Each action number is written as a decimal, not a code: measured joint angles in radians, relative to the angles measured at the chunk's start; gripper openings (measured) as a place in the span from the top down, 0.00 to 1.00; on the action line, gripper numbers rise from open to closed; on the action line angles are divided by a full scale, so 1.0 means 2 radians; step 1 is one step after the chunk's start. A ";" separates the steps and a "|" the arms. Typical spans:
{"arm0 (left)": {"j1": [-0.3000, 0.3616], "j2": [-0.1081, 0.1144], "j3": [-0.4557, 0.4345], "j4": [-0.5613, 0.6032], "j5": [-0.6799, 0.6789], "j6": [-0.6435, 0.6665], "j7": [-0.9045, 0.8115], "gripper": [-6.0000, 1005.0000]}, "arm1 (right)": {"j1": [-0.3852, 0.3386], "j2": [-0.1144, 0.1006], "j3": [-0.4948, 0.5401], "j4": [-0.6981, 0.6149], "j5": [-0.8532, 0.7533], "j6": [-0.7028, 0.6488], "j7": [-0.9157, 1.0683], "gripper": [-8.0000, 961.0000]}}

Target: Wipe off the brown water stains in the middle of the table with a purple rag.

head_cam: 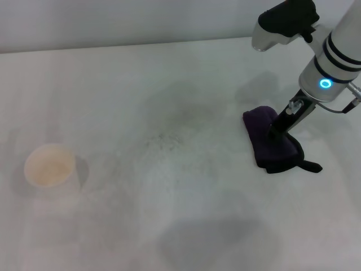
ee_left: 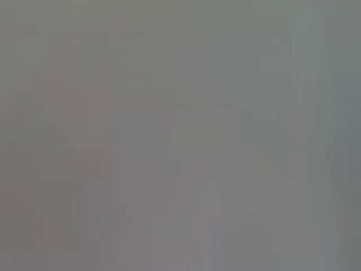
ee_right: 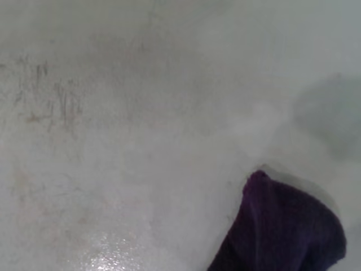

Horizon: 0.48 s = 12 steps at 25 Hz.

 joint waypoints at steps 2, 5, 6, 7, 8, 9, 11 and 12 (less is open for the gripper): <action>-0.001 0.000 0.000 0.000 0.000 -0.001 0.000 0.11 | -0.001 0.002 0.011 0.000 -0.001 -0.001 -0.008 0.75; -0.002 0.000 0.000 0.000 0.000 -0.002 0.000 0.11 | -0.003 0.003 0.022 -0.006 0.000 -0.003 -0.015 0.71; -0.002 0.000 0.000 0.000 0.000 -0.002 0.000 0.11 | -0.005 0.003 0.024 -0.011 0.001 -0.004 -0.017 0.70; -0.002 0.000 0.000 0.000 0.000 -0.002 0.000 0.11 | -0.009 0.003 0.030 -0.018 0.002 -0.005 -0.022 0.68; -0.003 0.000 0.000 0.000 0.000 -0.002 0.000 0.11 | -0.014 0.002 0.040 -0.025 0.002 -0.005 -0.029 0.67; -0.003 0.000 0.000 0.000 0.000 -0.002 0.000 0.11 | -0.018 0.003 0.058 -0.033 0.002 -0.005 -0.039 0.65; -0.004 0.000 0.001 0.000 0.001 -0.002 0.001 0.11 | -0.025 0.005 0.101 -0.043 0.003 -0.005 -0.062 0.62; -0.005 0.000 0.001 0.000 0.001 -0.003 0.001 0.11 | -0.029 0.007 0.130 -0.048 0.005 -0.004 -0.076 0.61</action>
